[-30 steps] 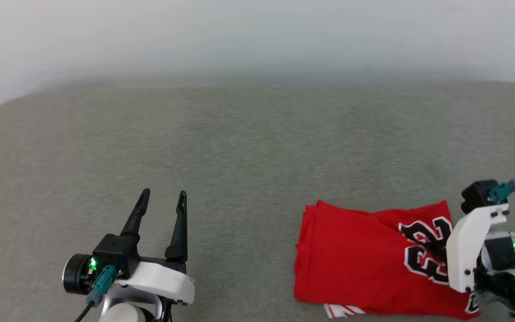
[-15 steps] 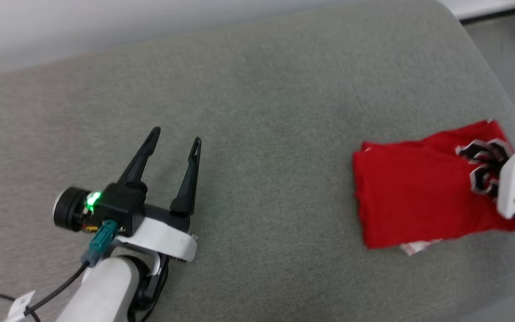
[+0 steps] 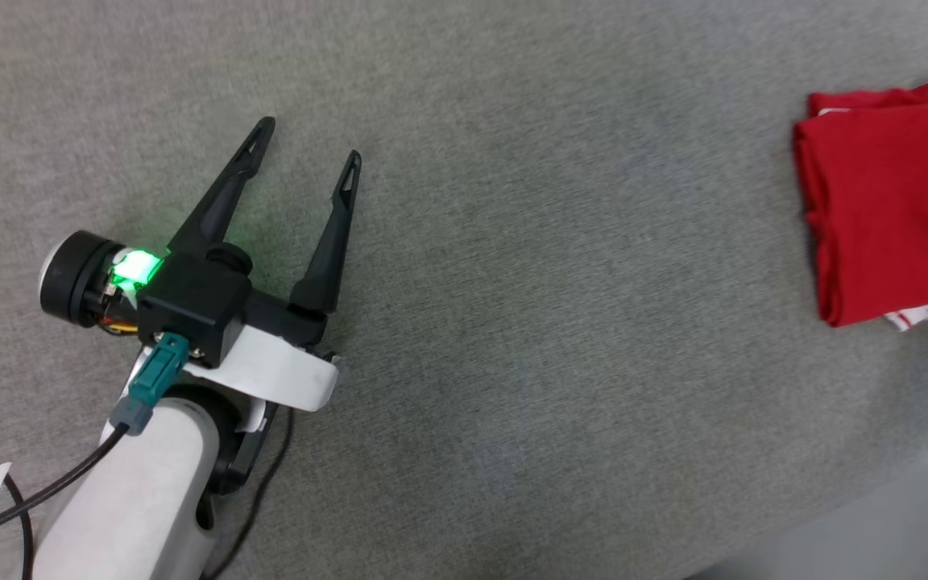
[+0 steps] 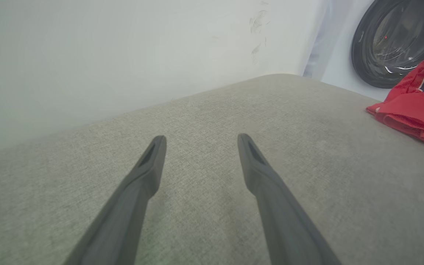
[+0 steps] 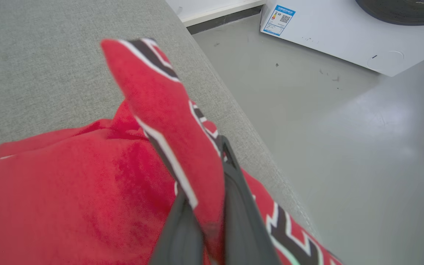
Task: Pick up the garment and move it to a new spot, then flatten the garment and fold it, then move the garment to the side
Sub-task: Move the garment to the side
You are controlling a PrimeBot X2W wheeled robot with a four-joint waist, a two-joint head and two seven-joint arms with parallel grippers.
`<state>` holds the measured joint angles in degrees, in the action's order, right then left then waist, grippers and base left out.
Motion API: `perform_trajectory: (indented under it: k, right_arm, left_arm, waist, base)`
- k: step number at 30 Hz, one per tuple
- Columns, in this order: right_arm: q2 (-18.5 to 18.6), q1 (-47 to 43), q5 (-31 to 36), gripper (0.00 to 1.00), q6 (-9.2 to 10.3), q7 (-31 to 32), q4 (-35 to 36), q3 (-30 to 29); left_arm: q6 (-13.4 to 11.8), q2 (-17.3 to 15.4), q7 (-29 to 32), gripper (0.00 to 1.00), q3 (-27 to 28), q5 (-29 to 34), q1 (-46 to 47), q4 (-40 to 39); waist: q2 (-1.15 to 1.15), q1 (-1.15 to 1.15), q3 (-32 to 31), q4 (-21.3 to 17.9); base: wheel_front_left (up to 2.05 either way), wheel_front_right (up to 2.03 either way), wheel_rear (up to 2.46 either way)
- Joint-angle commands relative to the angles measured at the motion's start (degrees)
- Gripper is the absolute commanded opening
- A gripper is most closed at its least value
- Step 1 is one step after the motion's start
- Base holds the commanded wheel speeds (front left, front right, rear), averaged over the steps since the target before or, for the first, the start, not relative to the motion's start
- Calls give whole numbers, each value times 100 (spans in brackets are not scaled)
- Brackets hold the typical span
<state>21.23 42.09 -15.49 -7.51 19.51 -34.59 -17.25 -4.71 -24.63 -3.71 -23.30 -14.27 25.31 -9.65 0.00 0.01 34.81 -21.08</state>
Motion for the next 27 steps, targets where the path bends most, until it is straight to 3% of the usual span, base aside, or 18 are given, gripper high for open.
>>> perform_trajectory:
  k: [1, 5, 6, 7, 17, 27]
  right_arm:
    - [-28, 117, 71, 0, 4, -255, -236, -115]
    - [-101, 258, 190, 0, 4, -771, -804, -459]
    - [-116, 292, 222, 37, 4, -897, -900, -500]
    - [-118, 339, 219, 100, 5, -1058, -987, -588]
    - [18, 344, 418, 100, 5, -2044, -1475, -536]
    - [123, -401, 612, 100, 4, -2398, -990, -173]
  left_arm:
    - [-1, -19, 22, 100, -2, 43, 118, -49]
    - [-7, -12, 42, 100, -45, 61, 177, -91]
    - [-22, -17, 48, 100, -42, 69, 185, -95]
    - [-39, -28, 56, 100, -31, 67, 179, -90]
    - [-105, -16, -50, 100, -33, 3, 49, 31]
    - [-289, 346, -537, 100, -54, -360, -601, 610]
  waist:
    - [0, -1, 238, 51]
    - [0, -1, 349, 144]
    - [0, -1, 367, 157]
    - [0, -1, 378, 163]
    - [0, -1, 81, 130]
    - [0, -1, -1330, 229]
  base:
    - [0, 0, 0]
    - [0, 0, 0]
    - [0, 0, 0]
    - [0, 0, 0]
    - [0, 0, 0]
    - [0, 0, 0]
